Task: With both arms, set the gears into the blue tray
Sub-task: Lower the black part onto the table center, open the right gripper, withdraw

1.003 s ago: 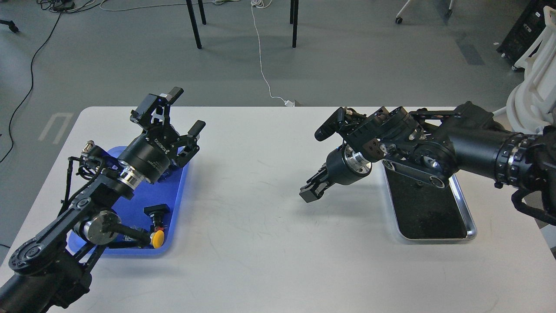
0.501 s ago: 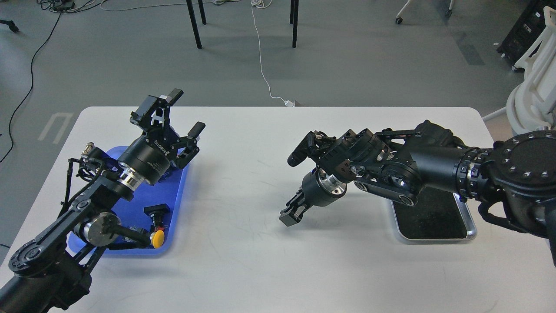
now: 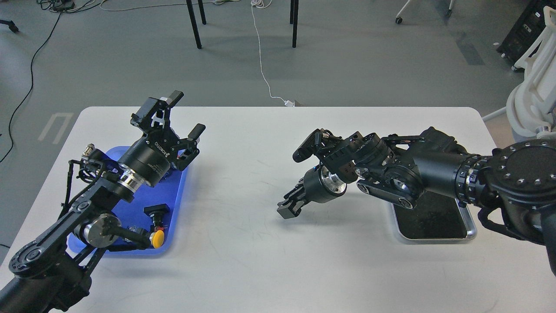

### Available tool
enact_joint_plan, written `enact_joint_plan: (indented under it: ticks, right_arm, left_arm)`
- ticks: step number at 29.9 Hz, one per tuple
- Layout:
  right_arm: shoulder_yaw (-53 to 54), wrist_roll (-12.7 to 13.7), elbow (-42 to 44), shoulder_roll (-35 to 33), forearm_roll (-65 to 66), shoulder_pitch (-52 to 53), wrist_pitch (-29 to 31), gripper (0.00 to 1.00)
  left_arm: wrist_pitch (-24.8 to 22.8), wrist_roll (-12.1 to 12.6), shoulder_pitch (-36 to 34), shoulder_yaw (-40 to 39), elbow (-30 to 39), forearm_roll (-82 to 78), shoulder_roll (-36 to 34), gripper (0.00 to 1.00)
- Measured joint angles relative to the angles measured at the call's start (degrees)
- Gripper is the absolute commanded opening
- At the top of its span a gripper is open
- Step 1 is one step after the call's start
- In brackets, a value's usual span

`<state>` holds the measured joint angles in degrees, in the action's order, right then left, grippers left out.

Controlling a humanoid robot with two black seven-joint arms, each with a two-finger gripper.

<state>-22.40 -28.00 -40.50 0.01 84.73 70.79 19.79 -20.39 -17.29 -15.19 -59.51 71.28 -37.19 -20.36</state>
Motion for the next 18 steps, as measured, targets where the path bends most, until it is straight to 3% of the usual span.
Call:
enact_joint_plan:
  ticks: [12,14,18]
  right_arm:
    - [-0.63,-0.01,0.80,0.00,-0.26,-0.42,-0.36,0.40]
    - [-0.67,0.00,0.79,0.00,-0.74,-0.46,-0.61,0.50]
    - [-0.72,0.00,0.68,0.00,-2.05,-0.39,-1.03,0.61]
  left_arm:
    - [0.00,-0.01,0.15,0.01,0.43,-0.05,-0.11,0.98]
    - [0.00,-0.01,0.16,0.01,0.43,-0.06,-0.11,0.98]
    - [0.00,0.05,0.16,0.01,0.44,-0.08,-0.13,0.98]
